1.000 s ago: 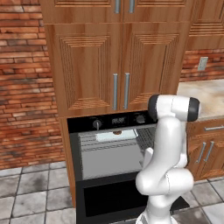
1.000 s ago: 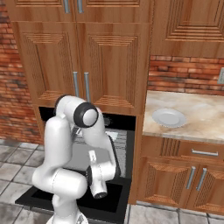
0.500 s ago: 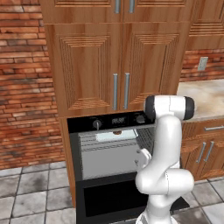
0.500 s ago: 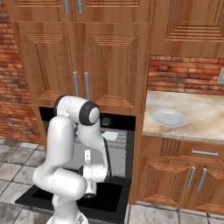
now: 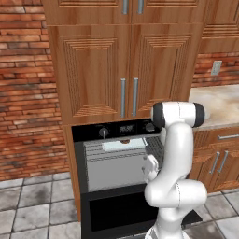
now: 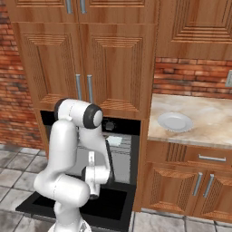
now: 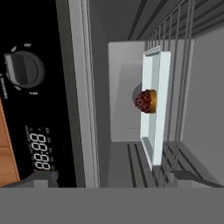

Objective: Take the baked cake out of the oven and place it on the plate for cooling. Then close the oven door.

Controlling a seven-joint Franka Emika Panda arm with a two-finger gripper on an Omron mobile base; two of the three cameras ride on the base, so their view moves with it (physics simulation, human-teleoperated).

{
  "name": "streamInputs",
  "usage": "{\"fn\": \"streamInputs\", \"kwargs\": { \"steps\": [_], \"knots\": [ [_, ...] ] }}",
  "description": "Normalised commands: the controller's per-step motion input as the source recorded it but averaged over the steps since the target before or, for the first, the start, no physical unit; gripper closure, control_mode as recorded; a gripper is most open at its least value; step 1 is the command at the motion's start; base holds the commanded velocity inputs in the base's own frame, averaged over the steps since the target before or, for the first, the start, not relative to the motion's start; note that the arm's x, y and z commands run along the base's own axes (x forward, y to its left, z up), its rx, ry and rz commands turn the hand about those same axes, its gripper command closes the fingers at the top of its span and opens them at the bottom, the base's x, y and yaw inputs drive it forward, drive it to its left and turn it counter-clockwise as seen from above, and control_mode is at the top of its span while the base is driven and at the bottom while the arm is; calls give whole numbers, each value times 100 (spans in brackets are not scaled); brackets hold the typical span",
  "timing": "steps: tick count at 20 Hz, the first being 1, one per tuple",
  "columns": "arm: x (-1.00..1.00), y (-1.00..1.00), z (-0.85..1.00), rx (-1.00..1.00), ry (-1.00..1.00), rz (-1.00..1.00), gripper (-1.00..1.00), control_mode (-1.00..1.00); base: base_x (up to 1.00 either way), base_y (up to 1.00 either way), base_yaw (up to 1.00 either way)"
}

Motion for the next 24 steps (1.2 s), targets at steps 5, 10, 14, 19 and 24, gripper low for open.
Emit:
{"fn": "streamInputs", "kwargs": {
  "steps": [5, 10, 14, 19, 24],
  "knots": [
    [28, -17, 0, 0, 0, 0, -100, -100, 0, 0, 0],
    [22, -8, -6, 0, 0, 0, -100, -100, 0, 0, 0],
    [19, 0, -15, 0, -1, 0, -100, -100, 0, 0, 0],
    [20, 0, -12, 0, -1, 0, -100, -100, 0, 0, 0],
    [20, 0, -12, 0, -1, 0, -100, -100, 0, 0, 0]
  ]
}}
